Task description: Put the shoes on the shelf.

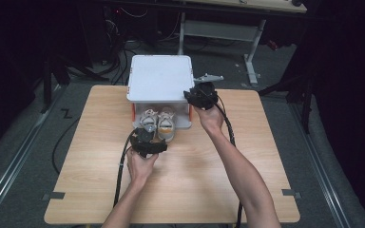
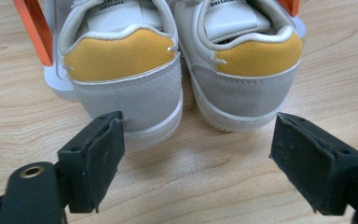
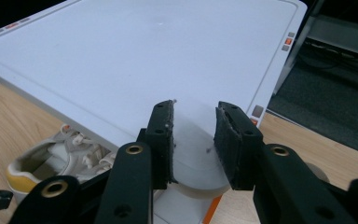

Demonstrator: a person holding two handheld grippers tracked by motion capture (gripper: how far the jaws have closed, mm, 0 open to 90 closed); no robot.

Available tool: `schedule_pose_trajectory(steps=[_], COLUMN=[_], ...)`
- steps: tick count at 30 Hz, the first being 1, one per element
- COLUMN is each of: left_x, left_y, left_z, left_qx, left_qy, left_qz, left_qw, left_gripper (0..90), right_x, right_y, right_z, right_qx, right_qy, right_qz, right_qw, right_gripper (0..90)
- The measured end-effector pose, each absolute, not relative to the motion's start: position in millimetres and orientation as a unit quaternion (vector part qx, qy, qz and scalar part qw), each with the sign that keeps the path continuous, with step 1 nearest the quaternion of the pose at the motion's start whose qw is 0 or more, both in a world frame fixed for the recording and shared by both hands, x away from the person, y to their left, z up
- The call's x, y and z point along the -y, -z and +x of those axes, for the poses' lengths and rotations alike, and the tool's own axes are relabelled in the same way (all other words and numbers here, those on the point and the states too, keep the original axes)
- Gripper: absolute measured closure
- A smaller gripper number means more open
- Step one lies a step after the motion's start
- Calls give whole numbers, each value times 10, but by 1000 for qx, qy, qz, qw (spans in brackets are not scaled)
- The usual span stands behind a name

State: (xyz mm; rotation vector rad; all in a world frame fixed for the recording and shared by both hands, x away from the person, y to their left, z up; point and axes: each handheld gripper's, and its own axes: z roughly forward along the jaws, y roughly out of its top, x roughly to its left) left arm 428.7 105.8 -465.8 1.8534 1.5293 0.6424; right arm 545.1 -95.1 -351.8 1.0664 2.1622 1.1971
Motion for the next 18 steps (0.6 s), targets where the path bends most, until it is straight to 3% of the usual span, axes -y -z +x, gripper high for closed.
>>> schedule_pose_trajectory(steps=[18], left_x=[-964], left_y=[4664], left_z=[4447], left_qx=[-597], left_qy=[-245], left_qz=[692], left_qw=[324], left_gripper=[226], right_x=[960], right_y=[3522], right_z=[5461], right_qx=[-784], right_qy=[-429], right_qz=[384], right_qw=[230], right_gripper=[661])
